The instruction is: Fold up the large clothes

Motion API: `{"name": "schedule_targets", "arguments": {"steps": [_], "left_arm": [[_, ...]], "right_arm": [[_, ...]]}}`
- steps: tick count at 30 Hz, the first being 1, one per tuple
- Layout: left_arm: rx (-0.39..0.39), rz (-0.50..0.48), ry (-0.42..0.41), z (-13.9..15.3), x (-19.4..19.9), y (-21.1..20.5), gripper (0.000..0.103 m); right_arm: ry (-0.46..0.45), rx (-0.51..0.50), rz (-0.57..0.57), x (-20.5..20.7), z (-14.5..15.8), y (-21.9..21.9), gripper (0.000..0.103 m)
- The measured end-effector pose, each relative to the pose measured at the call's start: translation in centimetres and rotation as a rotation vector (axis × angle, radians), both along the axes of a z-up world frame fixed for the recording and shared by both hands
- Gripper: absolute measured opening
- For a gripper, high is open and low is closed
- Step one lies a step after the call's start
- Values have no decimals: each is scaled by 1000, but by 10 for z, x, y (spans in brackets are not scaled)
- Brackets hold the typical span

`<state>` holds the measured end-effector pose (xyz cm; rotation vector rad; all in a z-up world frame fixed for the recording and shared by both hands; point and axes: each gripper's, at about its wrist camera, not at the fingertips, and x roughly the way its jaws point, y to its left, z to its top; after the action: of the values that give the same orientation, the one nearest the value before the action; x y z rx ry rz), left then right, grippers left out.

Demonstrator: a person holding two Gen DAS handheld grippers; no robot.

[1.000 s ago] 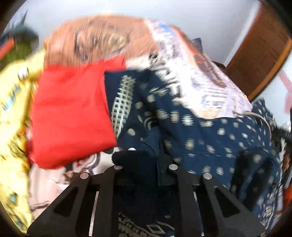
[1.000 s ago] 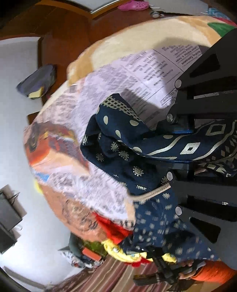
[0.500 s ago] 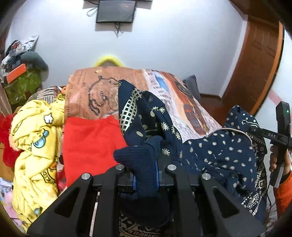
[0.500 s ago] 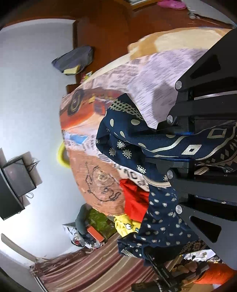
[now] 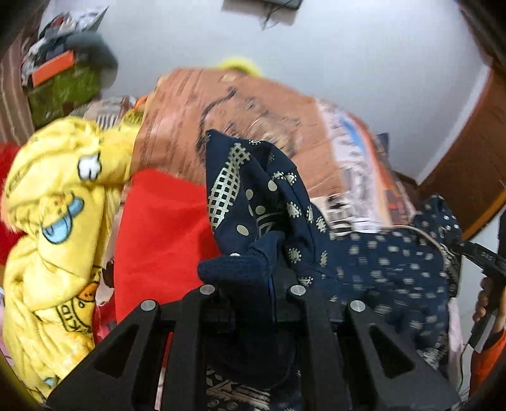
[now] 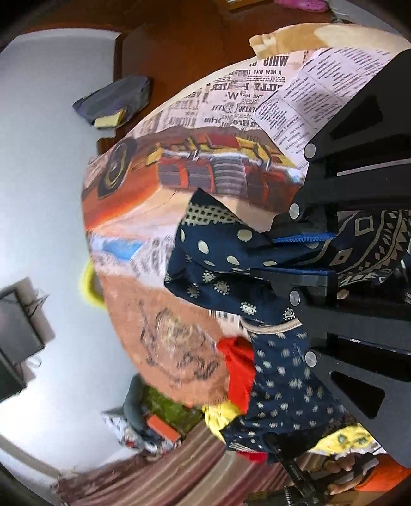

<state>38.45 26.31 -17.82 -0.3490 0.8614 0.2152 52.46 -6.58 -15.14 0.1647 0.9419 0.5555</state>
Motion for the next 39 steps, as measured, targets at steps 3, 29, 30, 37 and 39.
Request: {"name": "schedule_targets", "arguments": {"steps": [3,29,30,37,39], "left_arm": [[13,14,57,-28,10,11,18],[160,-48,109,23,-72,-21,58],[161,-60,94,29,-81,-24,59],[198,-144,36,52,-140,-58,79],[196,-156,40,48,-155,-65,81]], "right_arm": [[47,-24,-21,13,-24,-4,11],[-57,-148,4,-87,45,-52,41],[-72,-144,3,-96,52,-54,43],[-161,-159,-21,-151,80,-69,62],[-166,-171,-9,-166,79,-72,62]]}}
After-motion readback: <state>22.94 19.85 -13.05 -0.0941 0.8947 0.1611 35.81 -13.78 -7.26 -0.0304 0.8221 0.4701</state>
